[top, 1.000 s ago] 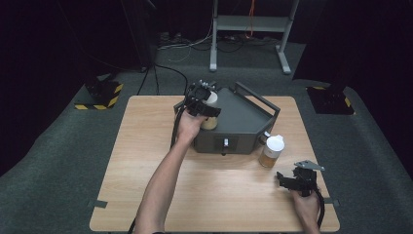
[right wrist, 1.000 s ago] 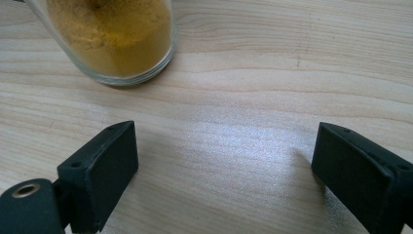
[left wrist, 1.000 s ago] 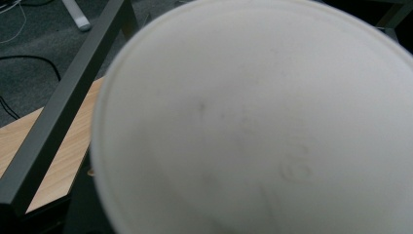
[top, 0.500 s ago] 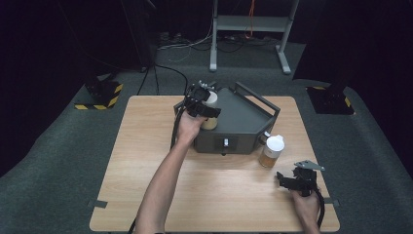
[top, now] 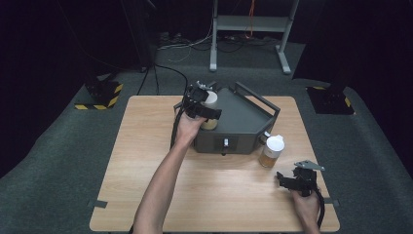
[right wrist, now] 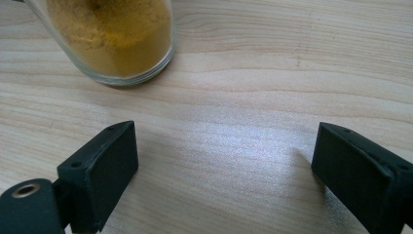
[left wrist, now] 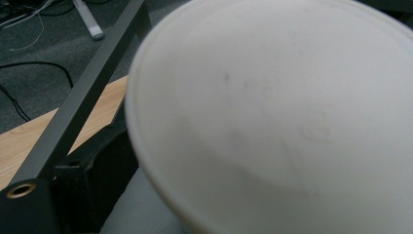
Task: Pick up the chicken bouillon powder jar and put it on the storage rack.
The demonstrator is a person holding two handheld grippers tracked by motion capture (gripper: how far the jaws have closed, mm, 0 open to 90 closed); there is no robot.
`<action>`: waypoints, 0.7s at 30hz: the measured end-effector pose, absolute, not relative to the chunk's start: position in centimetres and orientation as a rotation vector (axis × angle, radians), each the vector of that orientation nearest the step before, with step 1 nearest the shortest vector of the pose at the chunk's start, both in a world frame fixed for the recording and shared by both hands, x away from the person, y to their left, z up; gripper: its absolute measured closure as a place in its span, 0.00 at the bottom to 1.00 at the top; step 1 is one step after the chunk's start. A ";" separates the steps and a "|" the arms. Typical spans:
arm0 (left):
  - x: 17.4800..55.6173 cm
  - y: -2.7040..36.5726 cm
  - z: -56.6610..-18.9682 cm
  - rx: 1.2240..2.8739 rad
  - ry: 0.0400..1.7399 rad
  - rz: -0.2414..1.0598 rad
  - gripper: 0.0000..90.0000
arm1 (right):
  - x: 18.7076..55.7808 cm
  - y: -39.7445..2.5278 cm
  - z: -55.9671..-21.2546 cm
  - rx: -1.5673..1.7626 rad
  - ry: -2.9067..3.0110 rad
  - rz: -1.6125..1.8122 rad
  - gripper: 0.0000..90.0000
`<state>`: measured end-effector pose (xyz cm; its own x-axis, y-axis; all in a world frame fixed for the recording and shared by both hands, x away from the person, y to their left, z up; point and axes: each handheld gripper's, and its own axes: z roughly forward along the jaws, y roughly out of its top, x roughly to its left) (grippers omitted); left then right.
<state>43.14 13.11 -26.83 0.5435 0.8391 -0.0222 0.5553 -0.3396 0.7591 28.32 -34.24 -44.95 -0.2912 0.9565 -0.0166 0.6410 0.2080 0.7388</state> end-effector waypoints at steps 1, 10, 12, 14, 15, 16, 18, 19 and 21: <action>43.0 13.3 -26.9 2.038 1.119 0.485 0.07 | 28.3 -34.2 -44.9 1.478 2.010 0.873 0.10; 42.4 13.9 -26.9 2.031 1.097 0.470 0.07 | 28.3 -34.3 -44.9 1.477 2.012 0.871 0.10; 42.1 14.0 -27.0 2.030 1.094 0.472 0.07 | 28.3 -34.2 -44.9 1.478 2.012 0.871 0.10; 41.8 14.2 -27.1 2.031 1.090 0.475 0.07 | 28.3 -34.2 -44.9 1.477 2.012 0.871 0.10; 41.7 14.2 -27.2 2.032 1.086 0.476 0.07 | 28.3 -34.2 -44.9 1.478 2.012 0.871 0.10; 41.6 14.3 -27.2 2.032 1.085 0.473 0.07 | 28.3 -34.2 -44.9 1.477 2.012 0.871 0.10; 41.4 14.4 -27.3 2.032 1.084 0.473 0.07 | 28.3 -34.2 -44.9 1.480 2.011 0.872 0.10; 41.3 14.5 -27.4 2.032 1.081 0.473 0.07 | 28.3 -34.2 -44.9 1.479 2.011 0.871 0.10; 40.9 14.8 -27.6 2.030 1.081 0.469 0.07 | 28.3 -34.2 -44.9 1.479 2.012 0.871 0.10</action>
